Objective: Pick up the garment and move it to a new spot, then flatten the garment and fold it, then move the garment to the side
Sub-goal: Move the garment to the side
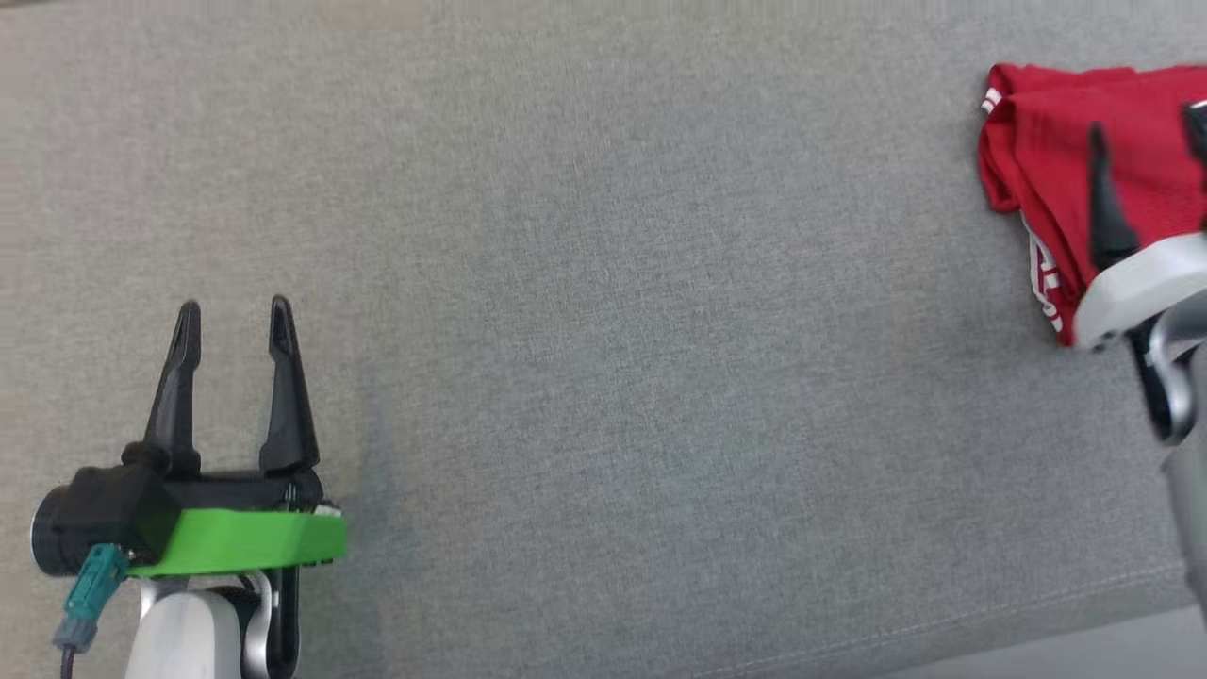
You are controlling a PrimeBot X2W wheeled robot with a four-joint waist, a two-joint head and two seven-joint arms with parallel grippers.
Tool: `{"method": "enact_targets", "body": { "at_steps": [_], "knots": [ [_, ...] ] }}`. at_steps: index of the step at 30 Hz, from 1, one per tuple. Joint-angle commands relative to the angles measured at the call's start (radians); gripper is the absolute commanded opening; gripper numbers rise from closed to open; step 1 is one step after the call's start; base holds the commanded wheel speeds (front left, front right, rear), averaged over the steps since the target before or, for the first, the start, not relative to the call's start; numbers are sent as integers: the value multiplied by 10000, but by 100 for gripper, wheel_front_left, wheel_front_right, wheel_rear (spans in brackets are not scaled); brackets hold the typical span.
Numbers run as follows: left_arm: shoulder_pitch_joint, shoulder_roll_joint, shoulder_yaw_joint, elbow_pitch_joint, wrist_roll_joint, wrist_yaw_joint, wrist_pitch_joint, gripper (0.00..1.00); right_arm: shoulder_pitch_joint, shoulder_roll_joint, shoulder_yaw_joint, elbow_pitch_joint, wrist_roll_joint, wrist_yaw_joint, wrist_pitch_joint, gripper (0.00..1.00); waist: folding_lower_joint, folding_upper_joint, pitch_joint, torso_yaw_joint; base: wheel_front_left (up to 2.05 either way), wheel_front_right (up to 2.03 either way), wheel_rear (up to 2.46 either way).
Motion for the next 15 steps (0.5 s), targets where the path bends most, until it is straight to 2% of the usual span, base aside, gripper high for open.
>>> {"method": "enact_targets", "body": {
  "at_steps": [1,8,15],
  "knots": [
    [336,-5,97,75,68,63,0,100,529,225,24,-379,74,-21,-140,100,0,-1,-1415,245,0,0,0],
    [1162,-45,298,507,-53,127,2,100,2688,1879,236,-1928,138,-19,-498,100,0,-1,-2713,689,0,0,0],
    [1732,-51,360,1140,-147,160,0,100,4206,2957,180,-2547,54,-19,-493,100,0,-1,-3720,813,0,0,0]
  ]
}}
